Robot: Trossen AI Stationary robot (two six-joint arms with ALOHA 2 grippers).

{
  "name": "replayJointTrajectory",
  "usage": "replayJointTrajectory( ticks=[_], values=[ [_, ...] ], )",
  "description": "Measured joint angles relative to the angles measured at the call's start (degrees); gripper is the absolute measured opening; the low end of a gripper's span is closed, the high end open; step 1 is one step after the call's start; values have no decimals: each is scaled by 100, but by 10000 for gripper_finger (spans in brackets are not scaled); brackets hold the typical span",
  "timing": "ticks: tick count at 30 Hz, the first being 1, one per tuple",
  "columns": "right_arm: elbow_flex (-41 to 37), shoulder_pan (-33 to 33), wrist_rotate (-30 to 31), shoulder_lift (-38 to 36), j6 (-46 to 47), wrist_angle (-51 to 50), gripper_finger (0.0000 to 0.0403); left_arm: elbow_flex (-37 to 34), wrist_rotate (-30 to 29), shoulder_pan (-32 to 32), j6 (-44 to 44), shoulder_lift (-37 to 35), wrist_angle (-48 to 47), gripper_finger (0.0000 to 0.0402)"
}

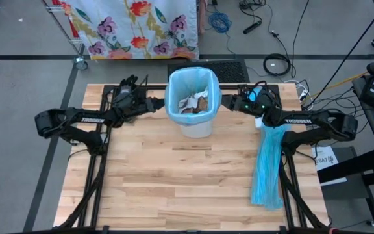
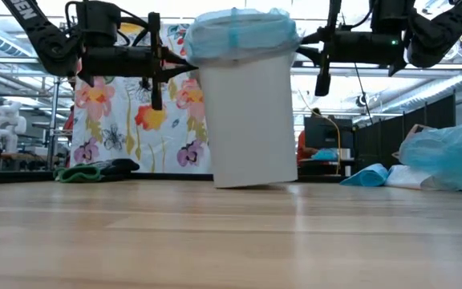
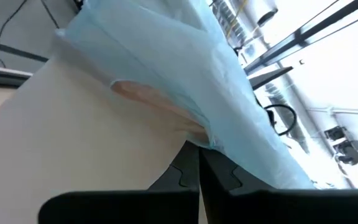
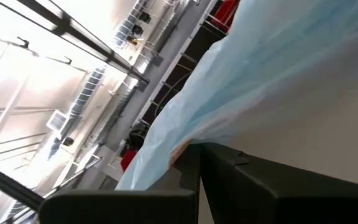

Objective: Place trash/remove bag and relplace
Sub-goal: Close the trash bag

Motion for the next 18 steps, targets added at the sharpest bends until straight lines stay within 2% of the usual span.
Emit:
replayJointTrajectory(
  ticks=[10,18],
  values=[
    [0,-7,-391,-40,391,-164,0,0,4,-26,-146,-1,435,0],
    [9,12,-544,-288,508,-1440,0,0,93,-156,-317,-9,592,0]
  ],
)
